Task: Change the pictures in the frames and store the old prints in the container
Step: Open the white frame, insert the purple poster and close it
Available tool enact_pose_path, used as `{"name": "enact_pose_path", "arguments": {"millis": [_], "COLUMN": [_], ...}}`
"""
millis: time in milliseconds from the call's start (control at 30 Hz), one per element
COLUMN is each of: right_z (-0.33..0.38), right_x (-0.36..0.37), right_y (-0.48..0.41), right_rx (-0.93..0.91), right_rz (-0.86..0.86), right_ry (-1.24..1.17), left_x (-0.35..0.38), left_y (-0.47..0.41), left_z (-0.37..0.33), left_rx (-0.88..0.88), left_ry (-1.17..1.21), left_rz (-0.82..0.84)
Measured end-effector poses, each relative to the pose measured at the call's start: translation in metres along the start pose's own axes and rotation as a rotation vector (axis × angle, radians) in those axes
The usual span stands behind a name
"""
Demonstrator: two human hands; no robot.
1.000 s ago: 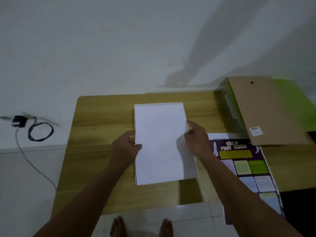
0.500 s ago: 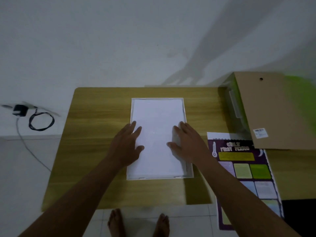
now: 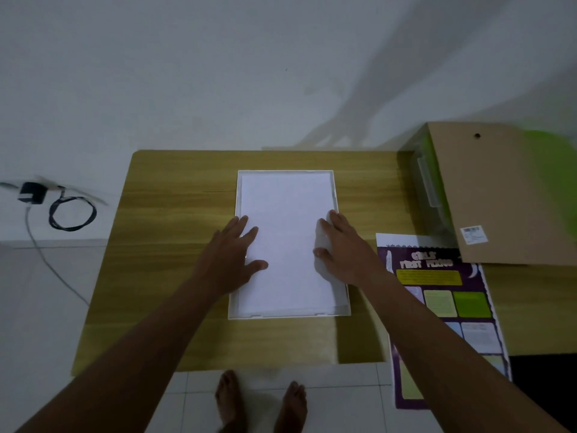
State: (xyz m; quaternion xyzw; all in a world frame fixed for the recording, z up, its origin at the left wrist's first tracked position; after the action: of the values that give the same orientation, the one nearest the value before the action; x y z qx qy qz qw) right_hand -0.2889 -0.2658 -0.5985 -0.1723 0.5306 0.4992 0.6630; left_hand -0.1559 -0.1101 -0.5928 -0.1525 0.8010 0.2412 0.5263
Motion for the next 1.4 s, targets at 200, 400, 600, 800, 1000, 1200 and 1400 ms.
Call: {"name": "enact_pose_path", "arguments": {"millis": [200,400,600,800,1000,1200,1400], "right_z": [0.000,0.002,-0.027,-0.106,-0.213,-0.313,-0.351], "right_x": [-0.004,-0.028,-0.093,-0.157,-0.204,-0.223,-0.212], "right_y": [0.002,0.022,0.063,0.111,0.137,0.142,0.133], "right_rx": [0.032,0.112,0.203,0.348,0.477,0.604,0.617], "right_rz": [-0.017,-0.070,-0.192,-0.285,-0.348,-0.322,-0.279], "right_ry": [-0.012,-0.068,-0.073,-0.037,-0.002,-0.029,-0.105], "left_x": [-0.005,-0.037,-0.075,-0.094,-0.071,-0.028,-0.003], "left_y": [0.001,0.003,-0.016,-0.040,-0.080,-0.124,-0.134], "left_z": [0.000,-0.016,-0.087,-0.192,-0.291,-0.332,-0.340], "left_rx": [0.056,0.104,0.192,0.260,0.200,-0.030,-0.172], "left_ry": [-0.063,0.061,0.175,0.300,0.480,0.535,0.617], "left_rz": [-0.011,-0.141,-0.136,-0.132,-0.103,-0.079,-0.084]}}
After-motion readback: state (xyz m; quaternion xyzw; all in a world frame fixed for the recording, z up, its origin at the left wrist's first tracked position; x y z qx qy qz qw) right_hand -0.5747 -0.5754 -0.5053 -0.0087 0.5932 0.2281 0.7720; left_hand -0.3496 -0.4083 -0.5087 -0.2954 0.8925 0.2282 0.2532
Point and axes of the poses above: each hand's wrist, its own y-axis away from the middle knuckle, its own x-axis out of the palm, z = x × y, the point moved 10 cm from there along -y, towards the middle knuckle, and after that the axes turned 2 degrees about y, right-handed, at the moved point
